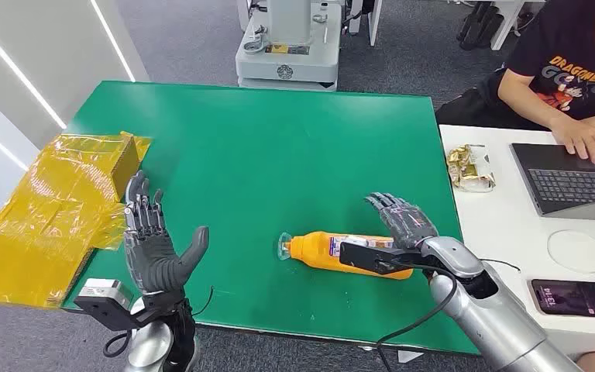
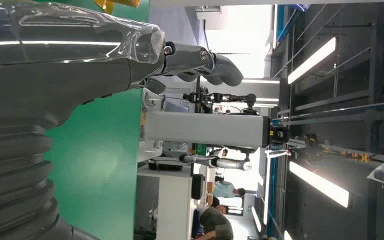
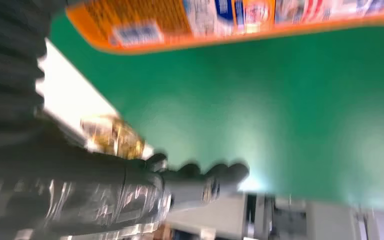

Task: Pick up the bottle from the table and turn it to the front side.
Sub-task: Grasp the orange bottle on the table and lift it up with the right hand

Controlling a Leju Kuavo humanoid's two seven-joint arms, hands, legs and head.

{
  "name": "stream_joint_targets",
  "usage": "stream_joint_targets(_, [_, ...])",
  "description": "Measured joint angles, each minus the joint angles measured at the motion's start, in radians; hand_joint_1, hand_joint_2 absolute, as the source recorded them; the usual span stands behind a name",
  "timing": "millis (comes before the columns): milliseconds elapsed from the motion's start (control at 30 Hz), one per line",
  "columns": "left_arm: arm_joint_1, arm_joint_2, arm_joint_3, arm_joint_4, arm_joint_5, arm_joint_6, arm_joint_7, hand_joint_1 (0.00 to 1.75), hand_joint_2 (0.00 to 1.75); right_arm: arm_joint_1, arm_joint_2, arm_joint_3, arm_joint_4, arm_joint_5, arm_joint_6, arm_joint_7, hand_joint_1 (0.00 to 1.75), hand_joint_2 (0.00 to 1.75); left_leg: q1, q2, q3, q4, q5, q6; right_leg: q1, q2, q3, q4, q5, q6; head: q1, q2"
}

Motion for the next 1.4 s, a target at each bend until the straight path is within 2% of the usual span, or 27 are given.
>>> stream_joint_targets(533, [-0.015, -0.003, -0.003, 0.008, -0.012, 0.035, 0.01, 0.0, 1.75, 0.095, -0.002, -0.045, 0.025, 0.05, 0.019, 0.014, 0.0, 1.75, 0.0, 0.0, 0.0, 0.0, 0.0, 0.001, 0.0, 0.0, 0.0, 0.0, 0.0, 0.0, 0.0, 0.0])
stream_joint_targets(800, [-0.033, -0.012, -0.008, 0.021, -0.003, -0.001, 0.027, 0.0, 1.75, 0.194, -0.004, -0.093, -0.027, 0.107, 0.039, 0.068, 0.0, 1.75, 0.0, 0.0, -0.001, 0.0, 0.0, 0.001, 0.0, 0.0, 0.0, 0.0, 0.0, 0.0, 0.0, 0.0])
stream_joint_targets(1033, [-0.036, -0.017, -0.008, 0.024, -0.002, -0.019, 0.03, 0.0, 1.75, 0.24, -0.003, -0.152, -0.064, 0.139, 0.061, 0.082, 0.0, 1.75, 0.0, 0.0, -0.001, 0.0, 0.0, 0.001, 0.0, -0.001, 0.0, 0.0, 0.0, 0.0, 0.0, 0.0])
stream_joint_targets(1067, [-0.036, -0.017, -0.008, 0.025, -0.002, -0.019, 0.03, 0.0, 1.75, 0.243, -0.003, -0.158, -0.065, 0.141, 0.062, 0.081, 0.23, 1.75, 0.0, 0.0, -0.001, 0.0, 0.0, 0.001, 0.0, 0.0, 0.0, 0.0, 0.0, 0.0, 0.0, 0.0])
stream_joint_targets(1100, [-0.037, -0.017, -0.008, 0.025, -0.002, -0.019, 0.03, 0.0, 1.75, 0.245, -0.003, -0.163, -0.066, 0.142, 0.062, 0.08, 0.57, 1.75, 0.0, 0.0, -0.001, 0.0, 0.0, 0.001, 0.0, 0.0, 0.0, 0.0, 0.0, 0.0, 0.0, 0.0])
stream_joint_targets(1167, [-0.037, -0.018, -0.008, 0.027, -0.002, -0.02, 0.03, 0.0, 1.75, 0.248, -0.003, -0.17, -0.066, 0.143, 0.062, 0.073, 1.44, 1.75, 0.0, 0.0, -0.001, 0.0, 0.0, 0.001, 0.0, 0.0, 0.0, 0.0, 0.0, 0.0, 0.0, 0.0])
stream_joint_targets(1200, [-0.037, -0.018, -0.008, 0.027, -0.002, -0.02, 0.03, 0.0, 1.75, 0.248, -0.003, -0.172, -0.065, 0.146, 0.061, 0.066, 1.64, 1.75, 0.0, 0.0, -0.001, 0.0, 0.0, 0.001, 0.0, 0.0, 0.0, 0.0, 0.0, 0.0, 0.0, 0.0])
stream_joint_targets(1233, [-0.037, -0.018, -0.008, 0.028, -0.002, -0.021, 0.03, 0.0, 1.75, 0.249, -0.003, -0.173, -0.064, 0.149, 0.059, 0.057, 1.75, 1.75, 0.0, 0.0, -0.001, 0.0, 0.0, 0.001, 0.0, 0.0, 0.0, 0.0, 0.0, 0.0, 0.0, 0.0])
stream_joint_targets(1400, [-0.037, -0.018, -0.008, 0.034, -0.002, -0.026, 0.03, 0.0, 1.75, 0.25, -0.003, -0.176, -0.057, 0.17, 0.041, 0.022, 1.75, 1.75, 0.0, 0.0, 0.0, 0.0, 0.0, 0.001, 0.0, 0.0, 0.0, 0.0, 0.0, 0.0, 0.0, 0.0])
